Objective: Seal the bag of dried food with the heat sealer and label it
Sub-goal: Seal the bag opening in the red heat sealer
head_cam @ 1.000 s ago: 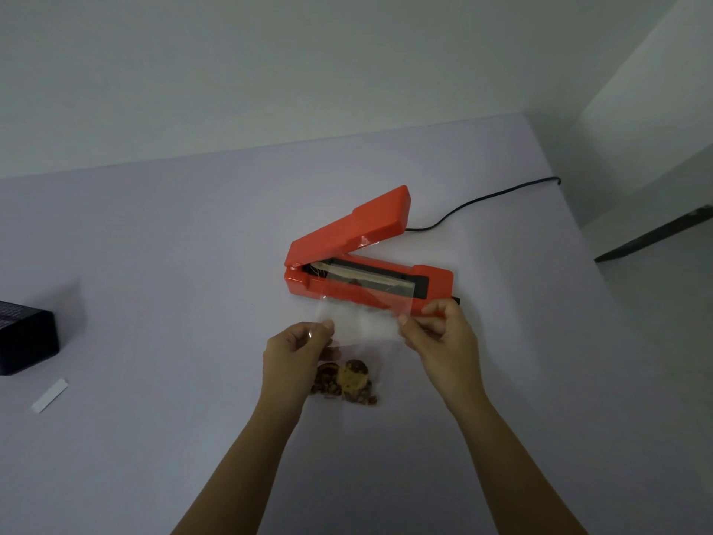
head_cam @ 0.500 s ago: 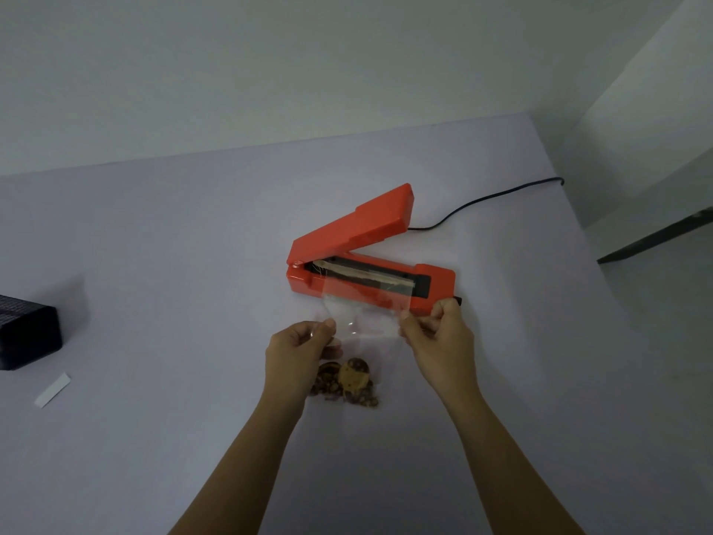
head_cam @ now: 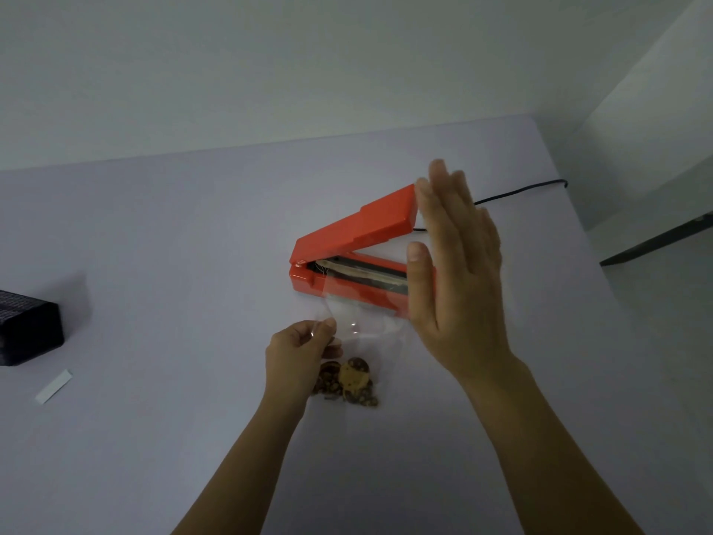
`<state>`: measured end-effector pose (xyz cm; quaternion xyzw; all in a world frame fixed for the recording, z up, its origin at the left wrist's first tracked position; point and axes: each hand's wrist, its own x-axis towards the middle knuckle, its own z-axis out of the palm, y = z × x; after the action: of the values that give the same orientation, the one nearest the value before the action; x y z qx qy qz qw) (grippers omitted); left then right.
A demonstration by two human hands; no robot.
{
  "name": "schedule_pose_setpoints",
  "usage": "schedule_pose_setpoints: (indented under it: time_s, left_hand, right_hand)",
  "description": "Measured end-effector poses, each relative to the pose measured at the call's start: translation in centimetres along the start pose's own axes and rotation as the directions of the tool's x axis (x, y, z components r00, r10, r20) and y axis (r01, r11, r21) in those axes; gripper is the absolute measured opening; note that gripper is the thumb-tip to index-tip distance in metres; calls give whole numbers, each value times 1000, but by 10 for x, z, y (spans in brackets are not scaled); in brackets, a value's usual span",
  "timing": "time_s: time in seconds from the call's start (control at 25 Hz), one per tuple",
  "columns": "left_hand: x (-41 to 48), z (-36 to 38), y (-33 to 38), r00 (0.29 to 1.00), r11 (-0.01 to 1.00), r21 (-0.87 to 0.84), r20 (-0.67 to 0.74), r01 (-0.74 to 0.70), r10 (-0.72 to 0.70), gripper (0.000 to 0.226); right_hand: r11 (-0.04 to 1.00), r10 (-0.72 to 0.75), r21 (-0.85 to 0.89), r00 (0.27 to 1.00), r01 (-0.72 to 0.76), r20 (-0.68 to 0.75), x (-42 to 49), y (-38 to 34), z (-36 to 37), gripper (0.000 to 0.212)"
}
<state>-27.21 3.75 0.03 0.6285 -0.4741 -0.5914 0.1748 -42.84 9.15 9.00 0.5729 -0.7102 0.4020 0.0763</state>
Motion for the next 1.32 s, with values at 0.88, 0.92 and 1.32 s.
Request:
schedule_pose_setpoints:
  time_s: [0.88,0.92,1.32]
  left_hand:
    - [0,-2,-1,1000,1000,13,10,-19,18,19]
    - [-1,-2,-1,1000,1000,11,13,-18,18,19]
    - [-3,-2,0,1000,1000,-17,21,-9,9,17]
  right_hand:
    - [938,179,-315,980,-145,83,-78,84,28,38]
    - [938,182,-315,979,-145,91,-80,85,29,38]
    - [935,203,-312,976,-170,77,-82,86,31,36]
